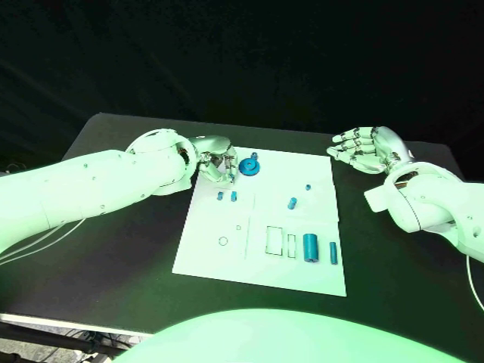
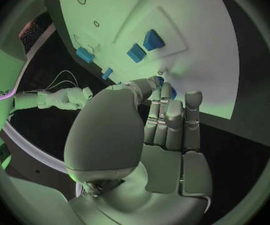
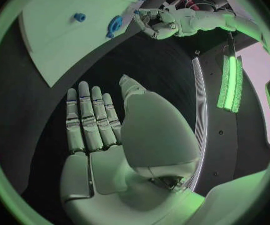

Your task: Assemble the parts on the task board

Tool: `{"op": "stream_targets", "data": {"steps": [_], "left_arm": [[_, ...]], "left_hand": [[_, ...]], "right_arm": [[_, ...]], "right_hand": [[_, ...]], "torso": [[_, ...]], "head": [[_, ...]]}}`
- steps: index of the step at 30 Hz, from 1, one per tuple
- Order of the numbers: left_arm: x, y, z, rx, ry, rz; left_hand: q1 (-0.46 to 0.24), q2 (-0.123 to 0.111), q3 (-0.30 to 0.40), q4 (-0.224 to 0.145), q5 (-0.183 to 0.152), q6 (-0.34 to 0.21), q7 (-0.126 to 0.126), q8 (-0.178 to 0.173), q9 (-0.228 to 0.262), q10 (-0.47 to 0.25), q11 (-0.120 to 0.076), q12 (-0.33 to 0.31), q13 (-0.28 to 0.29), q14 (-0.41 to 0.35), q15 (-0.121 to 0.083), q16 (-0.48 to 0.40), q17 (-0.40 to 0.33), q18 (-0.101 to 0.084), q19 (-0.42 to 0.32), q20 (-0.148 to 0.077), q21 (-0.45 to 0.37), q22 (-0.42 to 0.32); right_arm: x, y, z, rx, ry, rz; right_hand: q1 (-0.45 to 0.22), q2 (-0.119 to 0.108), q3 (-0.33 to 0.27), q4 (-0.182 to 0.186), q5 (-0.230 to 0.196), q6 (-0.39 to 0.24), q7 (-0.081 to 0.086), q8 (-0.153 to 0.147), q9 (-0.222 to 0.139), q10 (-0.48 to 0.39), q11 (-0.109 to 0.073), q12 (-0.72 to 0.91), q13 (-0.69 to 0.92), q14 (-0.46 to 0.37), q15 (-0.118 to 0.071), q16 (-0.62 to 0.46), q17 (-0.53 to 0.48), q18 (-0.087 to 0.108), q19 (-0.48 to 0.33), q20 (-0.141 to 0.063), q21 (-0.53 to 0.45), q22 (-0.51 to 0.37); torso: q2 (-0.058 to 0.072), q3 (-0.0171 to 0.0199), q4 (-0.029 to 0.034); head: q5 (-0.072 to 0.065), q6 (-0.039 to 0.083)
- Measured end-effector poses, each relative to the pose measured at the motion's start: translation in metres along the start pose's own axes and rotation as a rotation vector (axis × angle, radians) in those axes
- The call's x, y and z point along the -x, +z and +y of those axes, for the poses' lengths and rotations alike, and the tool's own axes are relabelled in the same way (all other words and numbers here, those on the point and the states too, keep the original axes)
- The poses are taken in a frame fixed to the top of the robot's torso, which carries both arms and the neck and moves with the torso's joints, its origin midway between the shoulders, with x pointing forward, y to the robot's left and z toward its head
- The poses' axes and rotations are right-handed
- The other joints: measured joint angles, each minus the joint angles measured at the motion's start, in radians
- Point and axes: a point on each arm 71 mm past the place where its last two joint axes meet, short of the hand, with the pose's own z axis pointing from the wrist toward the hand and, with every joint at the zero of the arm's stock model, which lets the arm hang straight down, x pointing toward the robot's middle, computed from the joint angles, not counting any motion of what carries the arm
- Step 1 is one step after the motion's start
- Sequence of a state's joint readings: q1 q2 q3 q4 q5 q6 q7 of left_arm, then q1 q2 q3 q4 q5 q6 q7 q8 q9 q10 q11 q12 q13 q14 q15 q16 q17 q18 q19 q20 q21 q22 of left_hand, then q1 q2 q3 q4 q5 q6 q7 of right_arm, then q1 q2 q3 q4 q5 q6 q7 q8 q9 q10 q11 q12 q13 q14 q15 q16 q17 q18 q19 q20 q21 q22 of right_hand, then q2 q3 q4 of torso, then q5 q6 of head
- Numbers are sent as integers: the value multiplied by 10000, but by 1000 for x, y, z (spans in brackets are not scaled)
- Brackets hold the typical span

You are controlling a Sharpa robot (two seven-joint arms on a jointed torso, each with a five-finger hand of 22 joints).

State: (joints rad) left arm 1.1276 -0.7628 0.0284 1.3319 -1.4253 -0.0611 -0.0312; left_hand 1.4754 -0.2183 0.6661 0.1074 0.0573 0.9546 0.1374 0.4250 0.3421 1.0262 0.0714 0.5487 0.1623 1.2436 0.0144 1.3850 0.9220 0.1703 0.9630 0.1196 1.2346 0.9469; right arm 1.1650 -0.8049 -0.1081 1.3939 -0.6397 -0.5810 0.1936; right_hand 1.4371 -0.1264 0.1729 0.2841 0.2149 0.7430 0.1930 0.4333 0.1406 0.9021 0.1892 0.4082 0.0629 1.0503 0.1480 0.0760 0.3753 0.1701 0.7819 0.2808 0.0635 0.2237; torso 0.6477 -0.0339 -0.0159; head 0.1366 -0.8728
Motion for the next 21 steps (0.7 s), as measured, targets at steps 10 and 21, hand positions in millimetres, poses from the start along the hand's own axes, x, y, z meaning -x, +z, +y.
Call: {"op": "stream_targets", "data": {"steps": [10,21], "left_arm": [[-3,1,1,71,25,106],[-5,2,3,168,58,249]], "left_hand": [[0,-1,0,0,0,-2,-1,-1,-9,-1,0,0,-2,0,0,0,-1,0,0,0,-1,-1],[1,-1,0,0,-1,33,-37,-30,-24,-1,1,-1,-5,0,0,-1,-2,0,0,0,-1,-2]], "right_arm": [[0,0,0,0,3,6],[-1,0,0,-2,4,8]], "right_hand": [[0,0,0,0,0,0,0,0,0,0,0,0,0,0,0,0,1,0,0,0,0,0],[0,0,0,0,0,0,0,0,1,0,0,0,0,0,0,0,1,0,0,0,0,1]], "torso": [[-2,-1,1],[-3,11,0]], "head": [[-12,0],[-35,0]]}}
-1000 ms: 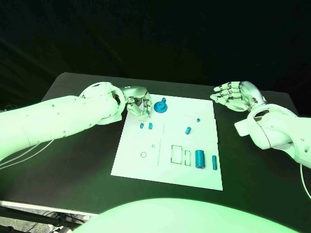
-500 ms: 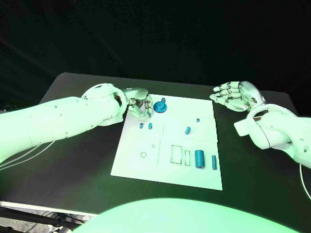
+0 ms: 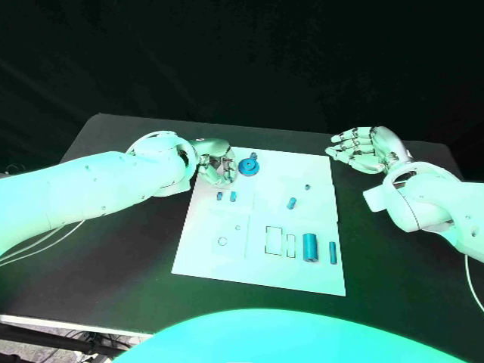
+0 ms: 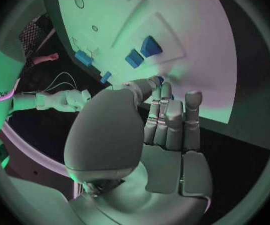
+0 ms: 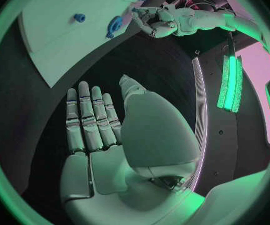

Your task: Assemble the parts on the task board

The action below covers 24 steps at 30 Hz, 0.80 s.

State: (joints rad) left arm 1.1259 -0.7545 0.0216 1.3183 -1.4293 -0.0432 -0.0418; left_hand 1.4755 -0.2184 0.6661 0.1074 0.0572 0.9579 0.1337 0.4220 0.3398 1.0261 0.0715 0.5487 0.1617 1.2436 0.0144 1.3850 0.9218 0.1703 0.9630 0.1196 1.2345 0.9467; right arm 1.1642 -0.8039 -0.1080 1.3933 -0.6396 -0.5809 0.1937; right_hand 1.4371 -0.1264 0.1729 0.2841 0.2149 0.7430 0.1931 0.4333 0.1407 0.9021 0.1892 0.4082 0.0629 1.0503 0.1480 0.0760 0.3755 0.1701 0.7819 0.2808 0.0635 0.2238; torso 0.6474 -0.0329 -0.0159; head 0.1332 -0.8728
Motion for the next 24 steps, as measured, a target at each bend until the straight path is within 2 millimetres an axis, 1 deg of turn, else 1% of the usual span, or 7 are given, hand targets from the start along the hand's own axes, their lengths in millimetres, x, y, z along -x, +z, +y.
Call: {"op": "stream_targets", "data": {"steps": [24], "left_arm": [[-1,1,-1,-19,0,87]], "left_hand": [[1,-1,0,0,0,0,1,-24,15,2,-2,-67,0,9,-9,0,24,1,0,0,-41,20]], "right_arm": [[0,0,0,2,3,6]], "right_hand": [[0,0,0,0,0,0,0,0,1,0,0,0,0,0,0,0,1,0,0,0,0,1]], "torso": [[1,0,1]], "head": [[-42,0]]}}
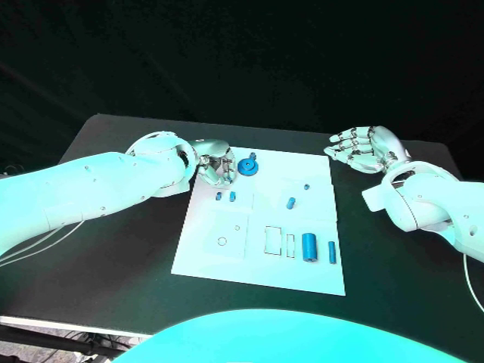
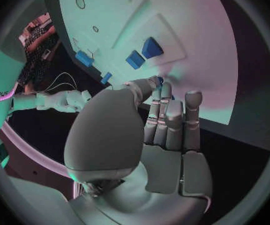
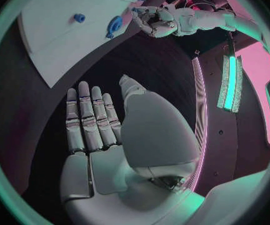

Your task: Assemble the parts on the task board

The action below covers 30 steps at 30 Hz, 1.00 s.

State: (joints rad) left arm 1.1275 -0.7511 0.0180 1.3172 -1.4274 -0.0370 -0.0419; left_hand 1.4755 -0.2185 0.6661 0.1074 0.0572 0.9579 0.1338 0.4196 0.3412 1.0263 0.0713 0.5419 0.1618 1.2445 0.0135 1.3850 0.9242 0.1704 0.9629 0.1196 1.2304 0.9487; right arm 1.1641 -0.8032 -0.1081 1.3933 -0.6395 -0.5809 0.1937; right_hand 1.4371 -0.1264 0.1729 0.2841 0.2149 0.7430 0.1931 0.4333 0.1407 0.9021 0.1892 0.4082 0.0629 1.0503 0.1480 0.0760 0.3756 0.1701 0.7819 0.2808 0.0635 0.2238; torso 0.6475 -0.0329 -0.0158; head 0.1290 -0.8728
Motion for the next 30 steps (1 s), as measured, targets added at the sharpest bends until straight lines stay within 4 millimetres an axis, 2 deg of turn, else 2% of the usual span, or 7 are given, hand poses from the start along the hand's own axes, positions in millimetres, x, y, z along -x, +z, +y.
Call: {"op": "stream_targets", "data": {"steps": [12,16,30], "left_arm": [[0,2,-1,-18,14,11],[-3,2,-2,-44,12,75],[-3,2,-2,-37,10,69]], "left_hand": [[0,-1,-26,-26,0,36,37,-6,0,71,2,-18,0,27,-27,40,18,0,38,38,0,18],[0,-1,-27,-27,-19,92,-19,-38,-1,109,-35,-23,11,27,-26,40,31,-1,75,0,0,24],[0,-1,-54,-54,-37,180,1,-74,95,251,-36,-60,46,98,-25,79,124,-2,148,0,0,84]], "right_arm": [[0,0,0,1,0,-1],[0,0,0,-2,-3,-3],[0,0,-1,-17,-5,-3]], "right_hand": [[0,0,0,0,0,0,0,0,0,0,0,0,0,0,0,0,0,0,0,0,0,0],[0,0,0,0,0,0,0,0,0,0,0,0,0,0,0,0,0,0,0,0,0,0],[0,0,0,0,0,37,36,-78,-26,0,0,-66,0,0,0,0,-81,0,0,0,0,-85]], "torso": [[4,7,0],[3,6,1],[-5,-11,10]], "head": [[-22,0],[-26,0],[-37,0]]}}
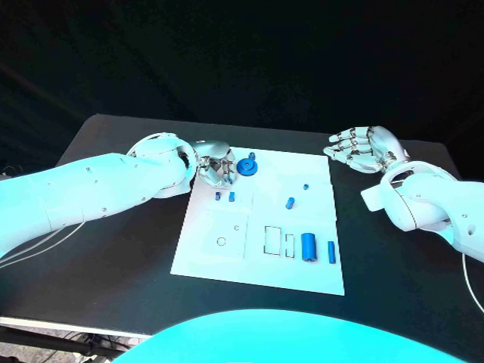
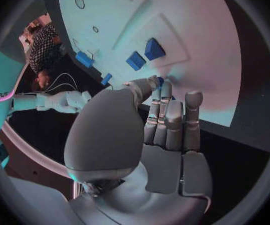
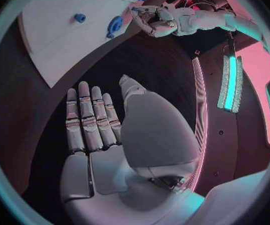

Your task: Assemble the parts on the task board

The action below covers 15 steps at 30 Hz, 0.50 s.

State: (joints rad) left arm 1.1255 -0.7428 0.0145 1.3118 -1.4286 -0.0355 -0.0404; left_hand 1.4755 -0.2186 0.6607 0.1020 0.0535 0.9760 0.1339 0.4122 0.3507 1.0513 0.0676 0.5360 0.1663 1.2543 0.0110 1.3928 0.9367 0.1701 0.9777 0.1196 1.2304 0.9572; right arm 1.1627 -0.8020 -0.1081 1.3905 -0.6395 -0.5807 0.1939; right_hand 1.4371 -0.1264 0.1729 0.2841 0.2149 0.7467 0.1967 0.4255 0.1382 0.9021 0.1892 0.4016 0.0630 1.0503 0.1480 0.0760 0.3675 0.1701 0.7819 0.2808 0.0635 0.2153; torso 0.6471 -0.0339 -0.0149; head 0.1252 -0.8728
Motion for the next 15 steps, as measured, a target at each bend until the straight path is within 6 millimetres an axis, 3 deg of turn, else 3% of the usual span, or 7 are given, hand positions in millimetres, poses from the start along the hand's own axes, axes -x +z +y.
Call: {"op": "stream_targets", "data": {"steps": [4,15], "left_arm": [[0,0,0,15,-1,-3],[-2,0,3,127,-15,80]], "left_hand": [[0,0,0,0,-2,-2,2,-23,-10,0,2,-178,19,0,0,0,-49,0,0,0,0,-46],[-117,-117,-37,40,8,-652,257,-856,-199,-261,260,-739,-17,-181,180,0,-437,1,-168,122,-201,-311]], "right_arm": [[0,0,0,-3,1,0],[0,0,-1,-17,0,1]], "right_hand": [[0,0,0,0,0,0,0,0,0,0,0,0,0,0,0,0,0,-1,0,0,0,0],[0,0,0,0,0,0,0,0,0,0,0,0,0,0,0,0,-5,0,0,0,0,-5]], "torso": [[1,0,0],[0,3,1]], "head": [[0,0],[5,0]]}}
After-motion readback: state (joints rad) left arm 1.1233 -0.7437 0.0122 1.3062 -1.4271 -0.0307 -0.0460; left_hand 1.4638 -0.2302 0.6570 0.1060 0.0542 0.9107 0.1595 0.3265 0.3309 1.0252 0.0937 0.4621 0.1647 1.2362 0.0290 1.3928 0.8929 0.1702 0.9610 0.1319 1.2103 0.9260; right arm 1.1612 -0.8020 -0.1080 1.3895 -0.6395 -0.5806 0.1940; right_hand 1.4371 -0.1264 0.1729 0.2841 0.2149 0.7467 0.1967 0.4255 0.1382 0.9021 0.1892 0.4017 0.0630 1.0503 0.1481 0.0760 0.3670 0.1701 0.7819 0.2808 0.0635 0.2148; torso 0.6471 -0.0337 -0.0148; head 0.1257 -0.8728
